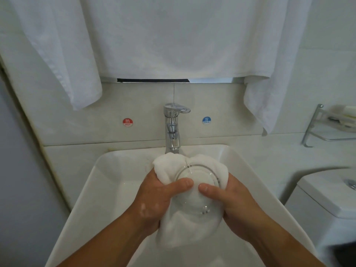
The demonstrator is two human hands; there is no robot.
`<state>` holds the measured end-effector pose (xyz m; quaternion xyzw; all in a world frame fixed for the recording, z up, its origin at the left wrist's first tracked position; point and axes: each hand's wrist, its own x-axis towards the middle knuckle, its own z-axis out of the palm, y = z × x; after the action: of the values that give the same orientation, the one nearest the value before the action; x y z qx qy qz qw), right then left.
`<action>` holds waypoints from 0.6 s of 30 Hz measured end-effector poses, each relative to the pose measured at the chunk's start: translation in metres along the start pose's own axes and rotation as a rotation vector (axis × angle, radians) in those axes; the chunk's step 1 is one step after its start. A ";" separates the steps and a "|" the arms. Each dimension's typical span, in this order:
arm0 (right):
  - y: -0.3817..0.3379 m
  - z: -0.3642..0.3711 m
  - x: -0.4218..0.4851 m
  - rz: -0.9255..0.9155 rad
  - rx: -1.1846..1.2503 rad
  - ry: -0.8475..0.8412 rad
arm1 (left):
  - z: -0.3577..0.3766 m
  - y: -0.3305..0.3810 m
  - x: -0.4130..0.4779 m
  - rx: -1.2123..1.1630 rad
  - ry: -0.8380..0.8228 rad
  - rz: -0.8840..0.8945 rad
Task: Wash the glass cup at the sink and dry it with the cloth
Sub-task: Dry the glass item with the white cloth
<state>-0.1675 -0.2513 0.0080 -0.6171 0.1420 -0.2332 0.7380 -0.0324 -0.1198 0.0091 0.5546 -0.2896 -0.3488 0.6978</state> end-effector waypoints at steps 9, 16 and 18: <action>-0.028 0.032 0.011 0.129 0.000 0.225 | 0.004 -0.004 0.002 0.042 0.009 0.123; -0.026 0.043 0.018 0.059 -0.022 0.304 | -0.004 -0.005 0.004 -0.055 -0.026 0.112; -0.024 0.042 0.018 0.066 0.022 0.338 | -0.004 -0.004 0.004 -0.006 -0.002 0.120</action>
<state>-0.1351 -0.2282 0.0413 -0.5558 0.2817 -0.3108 0.7177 -0.0275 -0.1213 0.0041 0.5339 -0.3219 -0.3078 0.7188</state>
